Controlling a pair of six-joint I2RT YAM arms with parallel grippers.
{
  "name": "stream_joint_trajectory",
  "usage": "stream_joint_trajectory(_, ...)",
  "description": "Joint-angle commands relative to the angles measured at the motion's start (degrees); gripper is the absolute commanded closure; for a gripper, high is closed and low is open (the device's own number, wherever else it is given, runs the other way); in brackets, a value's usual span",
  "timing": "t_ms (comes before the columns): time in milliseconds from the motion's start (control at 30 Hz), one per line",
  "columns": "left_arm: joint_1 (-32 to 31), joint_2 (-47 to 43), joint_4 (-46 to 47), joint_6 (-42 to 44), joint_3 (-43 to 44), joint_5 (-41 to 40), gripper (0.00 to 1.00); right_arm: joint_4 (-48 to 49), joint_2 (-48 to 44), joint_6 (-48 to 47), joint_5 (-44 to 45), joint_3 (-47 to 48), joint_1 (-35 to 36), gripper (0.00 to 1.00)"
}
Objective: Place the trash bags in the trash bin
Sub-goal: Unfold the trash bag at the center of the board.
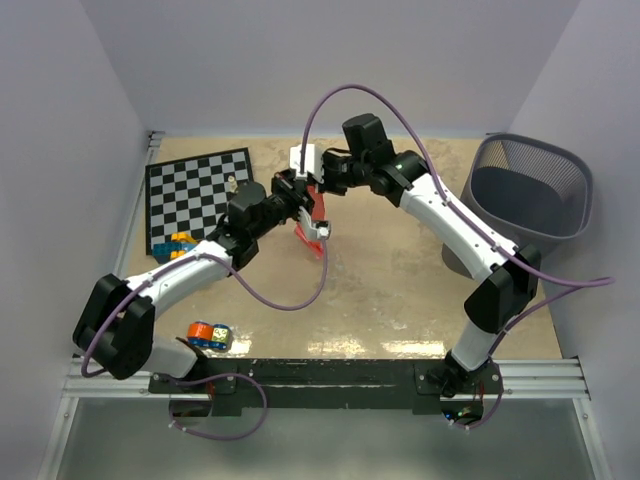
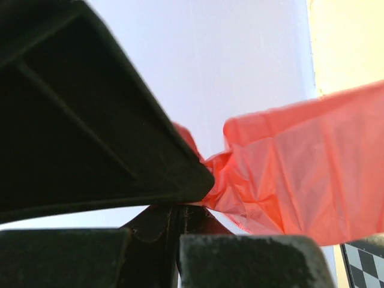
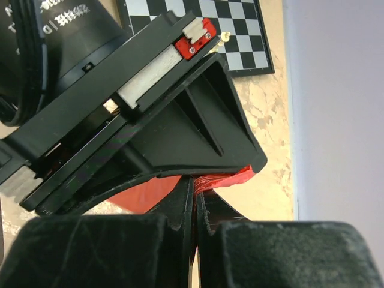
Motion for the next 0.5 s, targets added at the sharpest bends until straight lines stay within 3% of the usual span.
stream_joint_trajectory(0,-0.3,-0.8,3.3,-1.1,0.0,-1.8,1.0,-2.1,0.5,-0.6,-2.5,5.1,-0.2,1.0)
stream_joint_trajectory(100,-1.7,-4.4,3.6,-2.0,-2.1,1.0,1.0,5.7,2.3,3.1,4.0,2.6,-0.2,1.0)
stream_joint_trajectory(200,-2.3,-6.6,4.9,-2.5,-2.9,3.7,1.0,6.1,5.5,3.2,8.6,3.1,-0.2,1.0)
stream_joint_trajectory(300,-2.3,-4.8,5.4,-2.3,-0.5,2.1,1.0,0.7,6.6,1.3,5.7,5.4,0.5,1.0)
stream_joint_trajectory(467,-0.6,-0.5,1.7,-2.6,1.1,-1.7,1.0,1.3,2.7,3.2,1.2,6.6,1.0,1.0)
